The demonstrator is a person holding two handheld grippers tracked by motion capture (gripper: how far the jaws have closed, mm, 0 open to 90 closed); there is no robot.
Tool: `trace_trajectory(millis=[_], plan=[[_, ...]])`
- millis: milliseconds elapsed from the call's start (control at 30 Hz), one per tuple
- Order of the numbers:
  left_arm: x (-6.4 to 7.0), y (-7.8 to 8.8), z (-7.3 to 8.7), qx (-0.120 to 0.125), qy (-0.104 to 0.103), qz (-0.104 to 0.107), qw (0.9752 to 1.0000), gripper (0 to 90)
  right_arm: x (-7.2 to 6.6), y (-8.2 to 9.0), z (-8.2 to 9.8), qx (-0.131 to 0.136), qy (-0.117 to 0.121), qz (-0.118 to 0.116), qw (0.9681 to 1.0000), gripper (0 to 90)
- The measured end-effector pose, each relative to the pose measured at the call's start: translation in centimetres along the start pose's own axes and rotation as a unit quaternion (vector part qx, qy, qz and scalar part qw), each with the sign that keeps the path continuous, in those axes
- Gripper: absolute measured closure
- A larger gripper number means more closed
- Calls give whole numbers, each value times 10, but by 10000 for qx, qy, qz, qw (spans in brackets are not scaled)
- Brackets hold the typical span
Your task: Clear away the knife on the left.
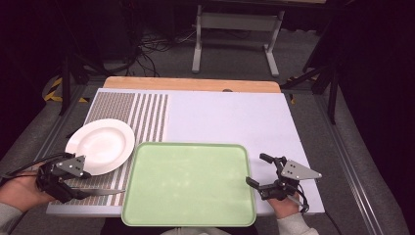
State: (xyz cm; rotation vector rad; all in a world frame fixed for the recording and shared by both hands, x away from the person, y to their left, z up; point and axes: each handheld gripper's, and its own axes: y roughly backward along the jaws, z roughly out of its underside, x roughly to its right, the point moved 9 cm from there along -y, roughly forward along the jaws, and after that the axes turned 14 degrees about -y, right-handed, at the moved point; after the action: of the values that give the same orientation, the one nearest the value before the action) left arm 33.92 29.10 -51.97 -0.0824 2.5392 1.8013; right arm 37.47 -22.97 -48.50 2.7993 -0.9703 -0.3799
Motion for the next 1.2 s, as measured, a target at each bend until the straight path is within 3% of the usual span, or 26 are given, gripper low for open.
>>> trace_trajectory(millis=[267, 333, 500, 700, 867, 933, 1200], plan=[[-2, -5, 10, -368, -177, 3, 9992, 467, -1, 0, 0, 13, -6, -49, 10000, 37], [-2, -6, 11, -352, -123, 65, 9993, 467, -2, 1, -1, 32, -6, -91, 10000, 35], [-4, -8, 14, -597, -141, 37, 9981, 508, -3, 1, -2, 52, -7, -157, 9999, 33], [-4, -12, 20, -848, -298, 221, 9957, 591, -4, 2, -2, 61, -2, -174, 9998, 33], [-4, -15, 25, -1197, -550, 252, 9910, 636, -4, 5, -2, 73, -15, -179, 9998, 33], [-5, -17, 27, -1258, -538, 266, 9902, 633, -4, 7, -2, 85, -8, -159, 9998, 33], [-9, -20, 32, -1610, -907, 342, 9822, 691, -4, 16, 1, 110, -23, -48, 9999, 33]])
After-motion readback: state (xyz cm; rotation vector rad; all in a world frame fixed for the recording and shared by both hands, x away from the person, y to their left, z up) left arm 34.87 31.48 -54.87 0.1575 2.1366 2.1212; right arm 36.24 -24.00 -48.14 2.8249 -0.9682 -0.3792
